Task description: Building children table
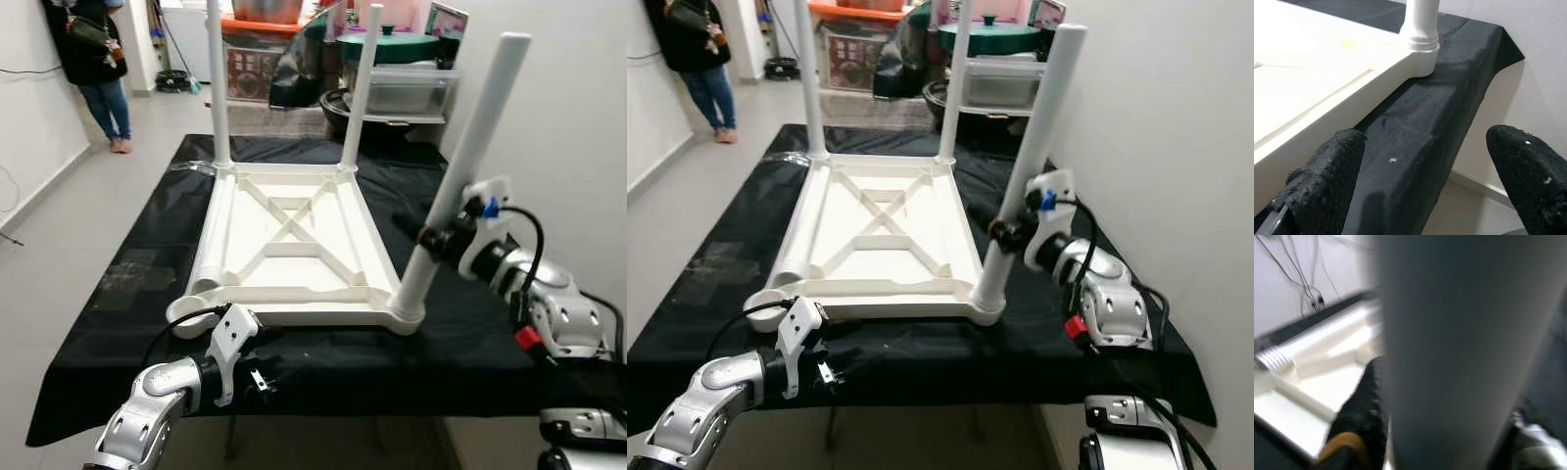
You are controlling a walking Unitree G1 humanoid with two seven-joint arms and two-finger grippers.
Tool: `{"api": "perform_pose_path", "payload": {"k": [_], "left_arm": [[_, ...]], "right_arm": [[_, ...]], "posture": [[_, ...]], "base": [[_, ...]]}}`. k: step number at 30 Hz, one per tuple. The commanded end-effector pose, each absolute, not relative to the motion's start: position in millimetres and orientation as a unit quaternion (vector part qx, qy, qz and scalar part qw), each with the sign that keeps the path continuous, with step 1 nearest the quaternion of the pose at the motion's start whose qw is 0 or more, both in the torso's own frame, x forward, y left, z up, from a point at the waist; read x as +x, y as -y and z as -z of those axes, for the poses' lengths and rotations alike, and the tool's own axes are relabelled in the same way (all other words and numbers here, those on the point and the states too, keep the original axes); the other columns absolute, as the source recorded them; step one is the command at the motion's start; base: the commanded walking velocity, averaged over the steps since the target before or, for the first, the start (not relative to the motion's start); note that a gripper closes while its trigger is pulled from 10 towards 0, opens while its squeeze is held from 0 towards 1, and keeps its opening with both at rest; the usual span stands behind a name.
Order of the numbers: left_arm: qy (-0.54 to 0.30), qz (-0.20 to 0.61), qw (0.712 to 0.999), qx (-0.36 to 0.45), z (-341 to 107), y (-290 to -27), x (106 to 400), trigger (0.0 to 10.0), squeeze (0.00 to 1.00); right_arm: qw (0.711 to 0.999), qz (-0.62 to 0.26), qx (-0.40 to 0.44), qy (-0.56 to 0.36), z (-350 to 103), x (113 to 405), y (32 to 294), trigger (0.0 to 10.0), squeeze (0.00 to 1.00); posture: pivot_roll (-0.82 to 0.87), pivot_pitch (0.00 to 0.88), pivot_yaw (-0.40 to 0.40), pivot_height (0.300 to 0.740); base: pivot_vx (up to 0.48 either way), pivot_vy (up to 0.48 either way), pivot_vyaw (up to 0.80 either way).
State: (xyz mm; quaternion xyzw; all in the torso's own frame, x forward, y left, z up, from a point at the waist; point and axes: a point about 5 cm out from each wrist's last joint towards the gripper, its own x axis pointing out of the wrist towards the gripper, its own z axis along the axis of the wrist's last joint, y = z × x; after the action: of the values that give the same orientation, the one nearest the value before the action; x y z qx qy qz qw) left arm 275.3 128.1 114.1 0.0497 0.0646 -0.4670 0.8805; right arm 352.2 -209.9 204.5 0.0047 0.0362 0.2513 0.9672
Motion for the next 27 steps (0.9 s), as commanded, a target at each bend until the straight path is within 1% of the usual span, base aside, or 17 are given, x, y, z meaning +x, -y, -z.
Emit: {"api": "perform_pose_path", "payload": {"k": [1, 3, 4, 7, 9, 10, 11, 12, 16, 17, 18, 21, 22, 23, 25, 26, 27], "left_arm": [[-0.072, 0.467, 0.880, 0.048, -111, -129, 273, 10.0, 0.00], [-0.072, 0.467, 0.880, 0.048, -111, -129, 273, 10.0, 0.00], [-0.072, 0.467, 0.880, 0.048, -111, -129, 273, 10.0, 0.00], [-0.074, 0.466, 0.880, 0.049, -111, -130, 272, 10.0, 0.00], [-0.074, 0.466, 0.880, 0.049, -111, -130, 272, 10.0, 0.00], [-0.074, 0.465, 0.881, 0.048, -112, -130, 271, 10.0, 0.00], [-0.073, 0.464, 0.881, 0.047, -112, -130, 271, 10.0, 0.00], [-0.074, 0.465, 0.881, 0.048, -112, -131, 271, 10.0, 0.00], [-0.075, 0.465, 0.881, 0.050, -111, -130, 271, 10.0, 0.00], [-0.074, 0.466, 0.880, 0.050, -111, -129, 273, 10.0, 0.00], [-0.073, 0.466, 0.881, 0.050, -111, -128, 274, 10.0, 0.00], [-0.070, 0.466, 0.881, 0.049, -112, -128, 275, 10.0, 0.00], [-0.070, 0.466, 0.881, 0.049, -112, -127, 275, 10.0, 0.00], [-0.070, 0.466, 0.881, 0.049, -112, -127, 275, 10.0, 0.00], [-0.069, 0.466, 0.881, 0.048, -111, -127, 275, 10.0, 0.00], [-0.069, 0.466, 0.881, 0.048, -111, -127, 275, 10.0, 0.00], [-0.070, 0.465, 0.881, 0.047, -111, -127, 274, 10.0, 0.00]], "right_arm": [[0.982, -0.184, 0.022, -0.044, -201, 361, 208, 0.0, 0.00], [0.995, -0.060, 0.062, -0.043, -195, 366, 210, 0.0, 0.00], [0.995, -0.060, 0.062, -0.043, -195, 366, 210, 0.0, 0.00], [0.983, 0.130, 0.112, -0.066, -174, 351, 205, 0.0, 0.00], [0.983, 0.130, 0.112, -0.066, -174, 351, 205, 0.0, 0.00], [0.976, 0.164, 0.130, -0.062, -171, 332, 182, 0.0, 0.00], [0.979, 0.141, 0.133, -0.067, -172, 329, 170, 0.0, 0.00], [0.983, 0.108, 0.131, -0.075, -173, 328, 155, 10.0, 0.00], [0.986, 0.071, 0.125, -0.083, -175, 328, 142, 10.0, 0.00], [0.995, 0.005, 0.091, -0.034, -190, 336, 142, 10.0, 0.72], [0.996, -0.022, 0.082, -0.018, -196, 342, 150, 10.0, 1.00], [0.997, -0.057, 0.056, -0.005, -204, 352, 166, 10.0, 1.00], [0.993, -0.099, 0.066, -0.001, -210, 356, 171, 10.0, 0.00], [0.993, -0.099, 0.066, -0.001, -210, 356, 171, 10.0, 0.00], [0.981, -0.186, 0.062, 0.017, -221, 356, 179, 10.0, 0.00], [0.981, -0.186, 0.062, 0.017, -221, 356, 179, 10.0, 0.00], [0.963, -0.267, 0.036, 0.018, -220, 347, 181, 10.0, 0.00]], "posture": [[0.04, 0.000, -0.096, 0.740], [0.04, 0.000, -0.094, 0.740], [0.04, 0.000, -0.094, 0.740], [0.05, 0.000, -0.096, 0.740], [0.05, 0.000, -0.096, 0.740], [0.06, 0.000, -0.100, 0.740], [0.05, 0.000, -0.094, 0.740], [0.05, 0.000, -0.094, 0.740], [0.05, 0.000, -0.095, 0.740], [0.04, 0.000, -0.097, 0.740], [0.04, 0.000, -0.098, 0.740], [0.04, 0.000, -0.099, 0.740], [0.04, 0.000, -0.101, 0.740], [0.04, 0.000, -0.101, 0.740], [0.04, 0.000, -0.102, 0.740], [0.04, 0.000, -0.102, 0.740], [0.04, 0.000, -0.104, 0.740]], "base": [[0.000, 0.000, 0.00], [0.000, 0.000, 0.00], [0.000, 0.000, 0.00], [0.000, 0.000, 0.00], [0.000, 0.000, 0.00], [0.000, 0.000, 0.00], [0.000, 0.000, 0.00], [0.000, 0.000, 0.00], [0.000, 0.000, 0.00], [0.000, 0.000, 0.00], [0.000, 0.000, 0.00], [0.000, 0.000, 0.00], [0.000, 0.000, 0.00], [0.000, 0.000, 0.00], [0.000, 0.000, 0.00], [0.000, 0.000, 0.00], [0.000, 0.000, 0.00]]}}
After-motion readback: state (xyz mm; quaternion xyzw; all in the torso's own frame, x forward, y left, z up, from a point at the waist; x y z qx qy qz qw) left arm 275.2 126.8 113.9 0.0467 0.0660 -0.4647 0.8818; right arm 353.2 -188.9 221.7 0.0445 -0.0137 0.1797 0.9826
